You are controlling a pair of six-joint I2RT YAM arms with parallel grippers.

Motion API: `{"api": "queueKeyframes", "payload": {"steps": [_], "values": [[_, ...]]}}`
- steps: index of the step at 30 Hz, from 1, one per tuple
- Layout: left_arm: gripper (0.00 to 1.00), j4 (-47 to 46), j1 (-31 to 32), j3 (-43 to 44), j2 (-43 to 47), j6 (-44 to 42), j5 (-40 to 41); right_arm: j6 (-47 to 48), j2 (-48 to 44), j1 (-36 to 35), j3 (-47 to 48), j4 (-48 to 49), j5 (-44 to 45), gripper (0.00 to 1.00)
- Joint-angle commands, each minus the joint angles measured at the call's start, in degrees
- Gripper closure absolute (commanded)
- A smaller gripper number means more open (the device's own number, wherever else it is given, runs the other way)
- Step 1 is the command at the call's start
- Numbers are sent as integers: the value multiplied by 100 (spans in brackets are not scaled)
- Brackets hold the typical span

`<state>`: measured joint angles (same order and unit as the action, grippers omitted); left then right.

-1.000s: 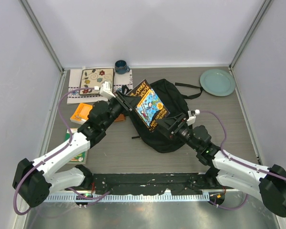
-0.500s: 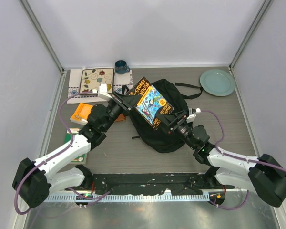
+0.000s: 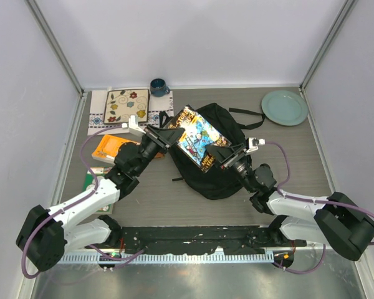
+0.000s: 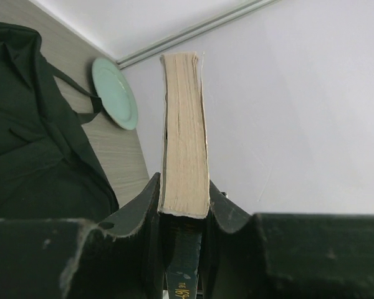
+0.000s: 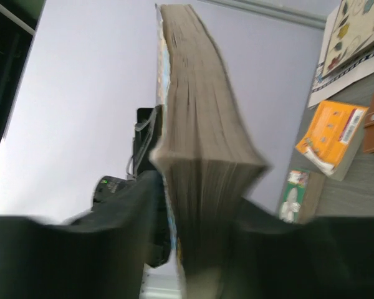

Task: Pack the student bag
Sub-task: Pick up the book from the center of the board.

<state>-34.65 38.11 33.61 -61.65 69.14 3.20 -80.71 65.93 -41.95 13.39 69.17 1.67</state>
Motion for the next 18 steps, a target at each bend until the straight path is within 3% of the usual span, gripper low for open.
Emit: {"api": "queueKeyframes", "payload": {"steps": [1,3,5,7,8,9,10,11,12,13,15,18], "values": [[100,-639,12,6,136,82,-39,169,-195,-23,85,545,114,74],[100,-604,21,14,100,3,-118,195,-273,-23,33,563,123,97],[97,-11,13,233,83,-207,-301,257,-422,3,-55,476,140,100],[77,894,21,714,109,-793,-459,476,-983,64,-125,-190,210,100],[60,1699,21,874,83,-1084,-539,590,-1255,65,-178,-541,359,100],[53,2073,13,1015,83,-1340,-566,887,-1545,82,-187,-1415,499,100],[36,2416,12,1243,74,-1760,-566,1055,-2323,82,-179,-1972,631,100],[25,2994,21,1323,48,-1921,-566,1222,-2678,82,-22,-2638,1024,100],[15,3208,21,1376,39,-2061,-636,1650,-3152,82,119,-4150,1272,100],[5,3411,39,1516,13,-2289,-698,1820,-3818,82,294,-4949,1561,100],[0,4052,274,1692,-171,-2905,-637,2189,-4411,82,822,-6869,2607,100],[0,4493,661,1965,-652,-3380,-654,2577,-5037,91,1542,-8824,3896,100]]}}
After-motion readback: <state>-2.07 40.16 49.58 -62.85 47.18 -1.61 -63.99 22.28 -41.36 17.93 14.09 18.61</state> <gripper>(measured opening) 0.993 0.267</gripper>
